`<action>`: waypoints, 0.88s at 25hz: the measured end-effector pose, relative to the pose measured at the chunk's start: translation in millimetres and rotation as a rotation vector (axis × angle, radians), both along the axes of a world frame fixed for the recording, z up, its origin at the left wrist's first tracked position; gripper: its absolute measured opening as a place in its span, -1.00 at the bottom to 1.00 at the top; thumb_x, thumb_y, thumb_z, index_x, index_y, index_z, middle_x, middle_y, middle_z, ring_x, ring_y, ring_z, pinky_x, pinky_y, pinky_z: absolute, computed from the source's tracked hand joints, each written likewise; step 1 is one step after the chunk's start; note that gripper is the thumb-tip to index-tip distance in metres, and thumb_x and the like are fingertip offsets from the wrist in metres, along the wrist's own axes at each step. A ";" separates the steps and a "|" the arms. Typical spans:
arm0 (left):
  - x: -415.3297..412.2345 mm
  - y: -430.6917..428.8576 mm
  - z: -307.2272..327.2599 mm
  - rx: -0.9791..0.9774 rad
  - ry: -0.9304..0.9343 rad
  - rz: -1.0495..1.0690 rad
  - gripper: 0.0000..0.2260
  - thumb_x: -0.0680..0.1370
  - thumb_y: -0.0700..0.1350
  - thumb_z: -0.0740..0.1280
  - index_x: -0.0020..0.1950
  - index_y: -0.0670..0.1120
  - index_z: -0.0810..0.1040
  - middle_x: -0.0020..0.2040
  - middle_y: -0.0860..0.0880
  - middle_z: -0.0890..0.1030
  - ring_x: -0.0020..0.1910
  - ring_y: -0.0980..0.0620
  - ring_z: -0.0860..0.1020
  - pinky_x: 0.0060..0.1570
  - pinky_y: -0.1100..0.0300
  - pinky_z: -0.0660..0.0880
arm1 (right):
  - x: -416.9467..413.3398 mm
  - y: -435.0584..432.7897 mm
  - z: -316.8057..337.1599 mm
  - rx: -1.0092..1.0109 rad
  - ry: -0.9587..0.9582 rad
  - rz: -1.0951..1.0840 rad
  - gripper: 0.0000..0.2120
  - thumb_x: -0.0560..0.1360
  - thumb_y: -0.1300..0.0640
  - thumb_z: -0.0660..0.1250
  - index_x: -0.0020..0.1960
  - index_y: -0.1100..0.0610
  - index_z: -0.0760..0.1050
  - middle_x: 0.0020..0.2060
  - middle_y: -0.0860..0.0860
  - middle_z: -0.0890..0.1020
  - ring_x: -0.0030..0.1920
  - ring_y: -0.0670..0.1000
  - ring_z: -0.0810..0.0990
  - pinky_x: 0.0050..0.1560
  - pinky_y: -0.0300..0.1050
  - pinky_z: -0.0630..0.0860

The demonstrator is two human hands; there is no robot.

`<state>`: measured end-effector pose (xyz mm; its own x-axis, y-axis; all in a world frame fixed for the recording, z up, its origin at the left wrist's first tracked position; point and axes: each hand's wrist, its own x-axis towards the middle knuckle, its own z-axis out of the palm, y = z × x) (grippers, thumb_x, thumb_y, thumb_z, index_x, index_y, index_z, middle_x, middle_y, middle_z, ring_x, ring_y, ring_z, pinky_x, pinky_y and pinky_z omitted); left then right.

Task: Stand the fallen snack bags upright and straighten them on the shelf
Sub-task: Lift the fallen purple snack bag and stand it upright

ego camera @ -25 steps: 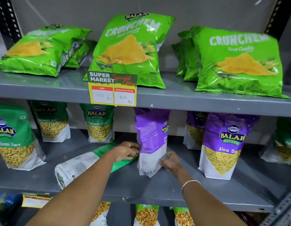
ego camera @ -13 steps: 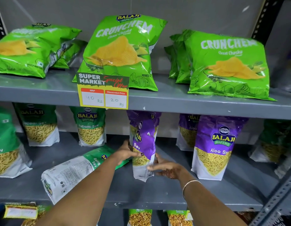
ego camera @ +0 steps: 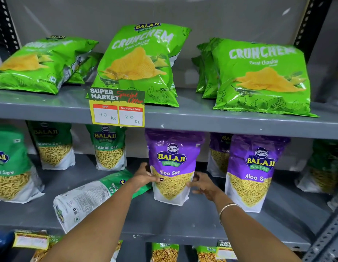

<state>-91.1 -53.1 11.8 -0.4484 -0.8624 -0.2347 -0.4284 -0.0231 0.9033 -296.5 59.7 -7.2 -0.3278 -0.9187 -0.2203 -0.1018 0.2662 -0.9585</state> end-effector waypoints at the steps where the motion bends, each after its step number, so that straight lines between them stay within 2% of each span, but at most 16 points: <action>1: 0.3 1.9 -1.6 -0.026 -0.015 -0.003 -0.37 0.38 -0.34 0.46 0.39 -0.27 0.28 0.08 -0.28 0.59 0.02 -0.04 0.50 -0.01 0.20 0.41 | -0.9 -0.9 1.2 -0.010 -0.009 -0.007 -0.52 0.38 0.30 0.43 0.27 0.26 0.42 0.05 0.10 0.57 0.04 0.04 0.54 -0.18 -0.15 0.50; 3: -1.6 4.3 -2.6 -0.062 -0.029 0.035 -0.55 0.38 -0.32 0.46 0.24 -0.28 0.46 -0.03 -0.19 0.57 -0.03 -0.01 0.50 -0.13 0.24 0.42 | -2.0 -2.9 1.4 -0.020 -0.013 0.018 -0.54 0.40 0.30 0.42 0.26 0.25 0.41 0.08 0.12 0.57 0.07 0.06 0.54 -0.13 -0.12 0.50; 5: -3.2 4.2 -6.9 -0.073 -0.011 0.100 -0.68 0.33 -0.28 0.50 0.02 -0.17 0.51 -0.04 -0.16 0.59 -0.05 -0.04 0.54 -0.03 0.20 0.44 | -2.5 -3.8 1.7 -0.039 -0.022 0.046 -0.56 0.40 0.32 0.42 0.25 0.25 0.42 0.05 0.12 0.57 -0.02 0.02 0.57 -0.18 -0.16 0.50; 7: -4.8 -3.7 -17.2 -0.086 -0.039 0.138 -0.62 0.18 -0.11 0.58 -0.13 -0.01 0.48 0.07 -0.19 0.62 0.08 -0.15 0.59 0.15 0.08 0.50 | -0.3 -4.2 5.1 -0.054 -0.032 0.061 -0.61 0.41 0.32 0.41 0.21 0.21 0.43 0.01 0.10 0.57 -0.12 -0.07 0.56 -0.22 -0.21 0.48; 8: -5.5 -8.2 -22.8 -0.089 -0.069 0.130 -0.56 0.08 -0.01 0.58 -0.15 0.03 0.47 0.13 -0.22 0.60 0.17 -0.19 0.56 0.23 0.01 0.49 | 0.3 -3.9 6.6 -0.049 -0.031 0.077 -0.62 0.39 0.30 0.43 0.17 0.17 0.43 -0.01 0.07 0.57 -0.13 -0.09 0.54 -0.22 -0.21 0.46; 9: -3.6 -9.2 -23.7 -0.102 -0.103 0.107 -0.49 0.04 0.04 0.57 -0.09 0.02 0.49 0.19 -0.23 0.56 0.24 -0.20 0.52 0.27 -0.02 0.47 | 0.0 -3.8 8.1 -0.018 -0.008 0.099 -0.62 0.34 0.25 0.47 0.11 0.13 0.44 -0.06 0.03 0.58 -0.14 -0.10 0.53 -0.23 -0.21 0.44; 10: 1.5 -7.6 -19.3 -0.128 -0.144 0.080 -0.44 0.10 0.02 0.57 0.03 -0.05 0.49 0.24 -0.22 0.50 0.27 -0.19 0.47 0.29 0.01 0.44 | -2.1 -4.1 9.7 0.047 0.044 0.127 -0.63 0.29 0.20 0.48 0.05 0.11 0.45 -0.14 0.00 0.59 -0.18 -0.11 0.52 -0.26 -0.22 0.43; 12: 18.0 -4.6 -3.8 -0.177 -0.221 0.042 -0.38 0.28 -0.07 0.56 0.26 -0.17 0.43 0.30 -0.21 0.41 0.30 -0.15 0.43 0.29 0.11 0.40 | -10.5 -5.8 13.3 0.325 0.228 0.194 -0.71 0.26 0.14 0.51 -0.10 0.12 0.48 -0.33 0.00 0.55 -0.35 -0.09 0.49 -0.38 -0.21 0.44; 13: 29.2 -12.2 -1.1 -0.210 -0.256 0.036 -0.40 0.33 -0.09 0.53 0.30 -0.20 0.42 0.33 -0.21 0.41 0.32 -0.13 0.43 0.28 0.14 0.38 | -12.3 -8.0 14.3 0.519 0.281 0.272 -0.75 0.24 0.12 0.51 -0.16 0.14 0.50 -0.40 0.01 0.55 -0.43 -0.07 0.50 -0.42 -0.19 0.48; 15: 62.9 -35.5 3.3 -0.257 -0.335 0.039 -0.47 0.40 -0.07 0.48 0.30 -0.22 0.45 0.34 -0.21 0.44 0.32 -0.11 0.44 0.25 0.20 0.37 | 2.1 -16.2 14.7 0.800 0.187 0.462 -0.81 0.27 0.08 0.49 -0.22 0.13 0.53 -0.48 -0.01 0.62 -0.47 -0.07 0.60 -0.39 -0.15 0.58; 16: 84.5 -49.1 5.6 -0.261 -0.379 0.038 -0.51 0.42 -0.04 0.45 0.28 -0.22 0.47 0.32 -0.20 0.46 0.32 -0.12 0.44 0.22 0.19 0.38 | 18.5 -22.1 13.9 0.854 0.126 0.526 -0.86 0.40 0.07 0.40 -0.19 0.14 0.52 -0.47 -0.01 0.67 -0.43 -0.07 0.65 -0.33 -0.13 0.62; 18: 130.9 -76.9 6.7 -0.212 -0.454 0.037 -0.63 0.46 -0.01 0.40 0.16 -0.22 0.52 0.22 -0.22 0.52 0.32 -0.17 0.46 -0.01 0.13 0.45 | 58.2 -42.0 3.4 0.865 0.053 0.585 -0.82 0.54 0.07 0.22 -0.12 0.16 0.50 -0.39 0.00 0.72 -0.32 -0.07 0.70 -0.25 -0.12 0.66; 19: 152.7 -88.7 4.8 -0.168 -0.462 0.030 -0.65 0.48 -0.02 0.38 0.14 -0.24 0.52 0.20 -0.28 0.53 0.34 -0.21 0.45 -0.12 0.13 0.46 | 83.1 -53.4 -3.7 0.852 -0.006 0.595 -0.80 0.54 0.06 0.21 -0.13 0.17 0.51 -0.36 0.01 0.73 -0.29 -0.05 0.71 -0.24 -0.13 0.67; 20: 175.6 -99.5 2.3 -0.112 -0.452 0.012 -0.60 0.51 -0.03 0.35 0.22 -0.29 0.49 0.27 -0.33 0.51 0.37 -0.22 0.42 -0.07 0.11 0.49 | 110.6 -67.6 -13.3 0.819 -0.079 0.539 -0.78 0.52 0.05 0.24 -0.17 0.18 0.52 -0.37 0.03 0.73 -0.30 -0.02 0.72 -0.27 -0.12 0.67; 21: 194.1 -105.4 0.8 -0.045 -0.448 -0.021 -0.54 0.53 -0.03 0.32 0.32 -0.30 0.42 0.34 -0.33 0.47 0.38 -0.20 0.41 0.11 0.03 0.49 | 135.8 -80.1 -23.8 0.745 -0.159 0.407 -0.77 0.49 0.03 0.28 -0.21 0.19 0.51 -0.43 0.06 0.71 -0.37 0.00 0.71 -0.34 -0.13 0.65; 22: 208.8 -108.8 -1.5 0.052 -0.422 -0.061 -0.53 0.54 -0.02 0.30 0.34 -0.29 0.42 0.31 -0.31 0.51 0.34 -0.14 0.47 0.23 -0.01 0.44 | 157.3 -89.6 -35.8 0.636 -0.224 0.213 -0.75 0.48 0.02 0.29 -0.25 0.19 0.48 -0.53 0.06 0.67 -0.48 0.00 0.67 -0.44 -0.16 0.62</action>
<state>117.6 -161.9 10.3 -0.3532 -0.8195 -0.4513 -0.7621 -0.0278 0.6469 -139.2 -29.9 -43.0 -0.0395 -0.6284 -0.7769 -0.0322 0.7779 -0.6276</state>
